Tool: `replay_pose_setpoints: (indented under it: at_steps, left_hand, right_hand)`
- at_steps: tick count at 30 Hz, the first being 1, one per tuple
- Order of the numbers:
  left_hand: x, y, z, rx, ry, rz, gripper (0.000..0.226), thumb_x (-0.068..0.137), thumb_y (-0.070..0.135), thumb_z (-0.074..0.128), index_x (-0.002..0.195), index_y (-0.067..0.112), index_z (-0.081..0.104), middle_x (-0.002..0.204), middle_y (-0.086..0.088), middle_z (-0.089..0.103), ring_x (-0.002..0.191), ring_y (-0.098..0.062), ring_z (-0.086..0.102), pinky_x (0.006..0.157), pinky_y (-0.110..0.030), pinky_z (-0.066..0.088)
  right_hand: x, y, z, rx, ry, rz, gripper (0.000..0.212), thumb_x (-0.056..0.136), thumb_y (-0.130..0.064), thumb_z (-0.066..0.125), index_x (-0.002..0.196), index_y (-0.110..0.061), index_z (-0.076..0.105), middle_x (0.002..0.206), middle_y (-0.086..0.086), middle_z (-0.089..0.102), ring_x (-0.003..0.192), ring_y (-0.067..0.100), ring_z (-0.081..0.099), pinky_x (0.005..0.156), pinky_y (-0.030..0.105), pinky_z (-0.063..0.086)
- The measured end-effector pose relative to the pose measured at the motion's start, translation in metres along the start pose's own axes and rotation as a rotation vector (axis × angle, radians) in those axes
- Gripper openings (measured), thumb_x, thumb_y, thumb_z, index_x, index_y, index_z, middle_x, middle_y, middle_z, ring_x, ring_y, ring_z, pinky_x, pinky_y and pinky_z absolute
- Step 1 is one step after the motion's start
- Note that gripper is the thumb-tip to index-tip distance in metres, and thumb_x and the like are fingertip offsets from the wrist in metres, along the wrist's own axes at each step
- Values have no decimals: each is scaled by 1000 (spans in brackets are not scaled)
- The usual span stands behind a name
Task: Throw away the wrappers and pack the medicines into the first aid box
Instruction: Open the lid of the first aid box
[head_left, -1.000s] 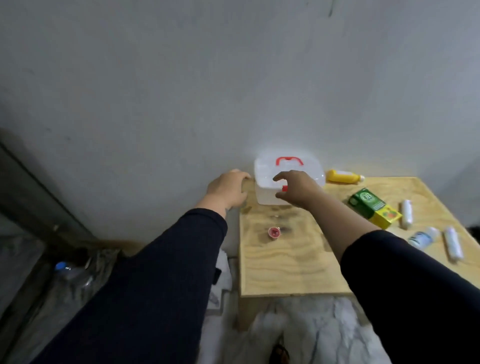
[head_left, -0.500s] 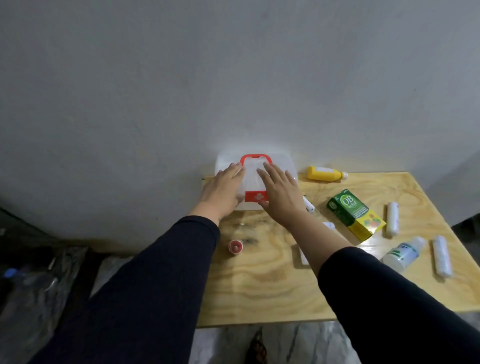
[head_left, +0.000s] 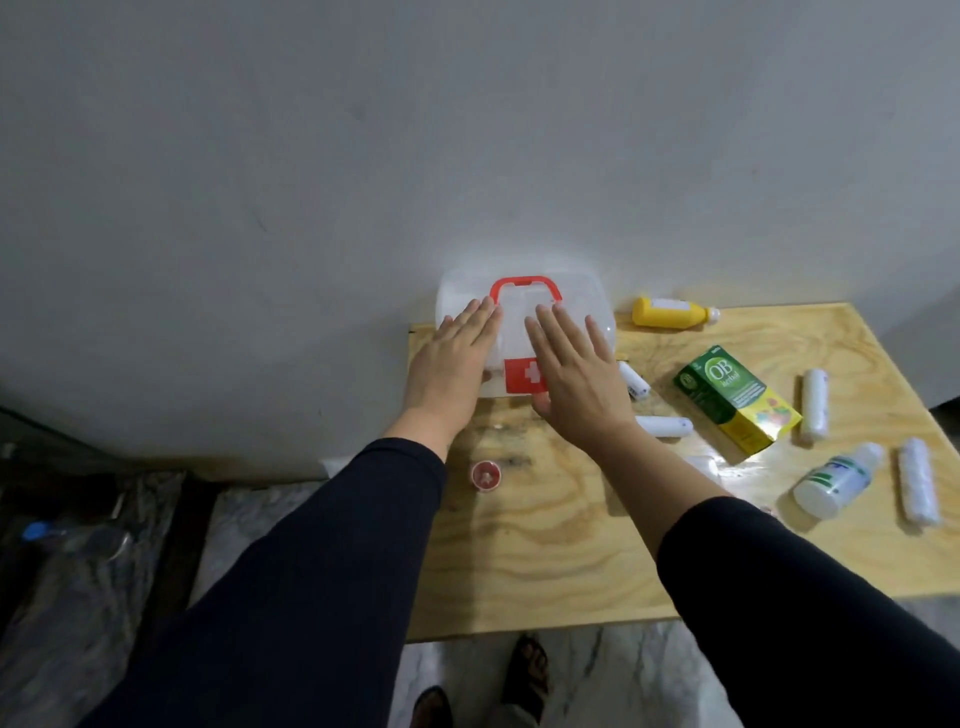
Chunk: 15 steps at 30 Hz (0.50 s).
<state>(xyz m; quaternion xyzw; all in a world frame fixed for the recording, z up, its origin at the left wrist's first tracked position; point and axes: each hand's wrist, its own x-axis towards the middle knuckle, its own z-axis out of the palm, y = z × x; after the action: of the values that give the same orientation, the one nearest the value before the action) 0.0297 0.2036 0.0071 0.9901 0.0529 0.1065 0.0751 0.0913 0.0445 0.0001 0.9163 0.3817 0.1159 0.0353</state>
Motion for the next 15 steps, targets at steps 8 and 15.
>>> replay_pose_setpoints:
  at_steps: [8, 15]
  left_hand:
    - [2, 1, -1, 34, -35, -6, 74, 96, 19, 57, 154, 15, 12, 163, 0, 13, 151, -14, 10, 119, -28, 8]
    - [1, 5, -8, 73, -44, -5, 74, 95, 22, 57, 154, 13, 13, 163, -2, 14, 151, -16, 10, 121, -30, 10]
  right_hand:
    - [-2, 0, -5, 113, 119, -37, 47, 73, -15, 77, 119, -8, 65, 128, 9, 65, 120, 30, 61, 89, 54, 53]
    - [1, 1, -19, 180, 169, -33, 39, 64, -10, 84, 101, -9, 74, 112, 8, 74, 103, 29, 70, 74, 54, 58]
